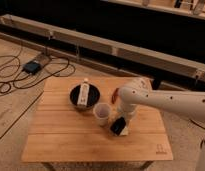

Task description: Place the eraser on the white sponge

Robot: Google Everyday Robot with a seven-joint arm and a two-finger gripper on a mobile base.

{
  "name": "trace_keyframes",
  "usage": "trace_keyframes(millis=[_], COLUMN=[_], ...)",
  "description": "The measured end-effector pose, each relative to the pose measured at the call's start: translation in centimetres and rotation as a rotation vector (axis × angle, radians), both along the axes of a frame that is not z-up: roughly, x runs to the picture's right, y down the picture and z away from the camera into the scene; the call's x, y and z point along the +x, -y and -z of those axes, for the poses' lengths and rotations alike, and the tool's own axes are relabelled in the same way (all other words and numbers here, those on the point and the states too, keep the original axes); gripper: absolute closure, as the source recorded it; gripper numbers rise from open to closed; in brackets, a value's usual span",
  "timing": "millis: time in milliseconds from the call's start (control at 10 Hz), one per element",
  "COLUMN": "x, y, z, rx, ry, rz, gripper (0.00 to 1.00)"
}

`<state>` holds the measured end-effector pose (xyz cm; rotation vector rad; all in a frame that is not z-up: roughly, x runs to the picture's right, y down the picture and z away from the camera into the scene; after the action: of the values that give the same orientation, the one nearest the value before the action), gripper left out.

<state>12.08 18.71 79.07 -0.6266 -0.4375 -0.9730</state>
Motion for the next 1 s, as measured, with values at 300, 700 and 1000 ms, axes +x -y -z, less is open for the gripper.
trace_keyframes(millis=[300, 700, 1000], x=[0.3, 0.4, 0.4], y=[0.1, 0.1, -0.1], z=[-1.0, -1.8, -2.1], rx=[-0.003, -0.012, -0.029], ry=[-0.009, -0.021, -0.028], rz=[-0.001, 0.009, 0.013], gripper=[1.0, 0.88, 0.58])
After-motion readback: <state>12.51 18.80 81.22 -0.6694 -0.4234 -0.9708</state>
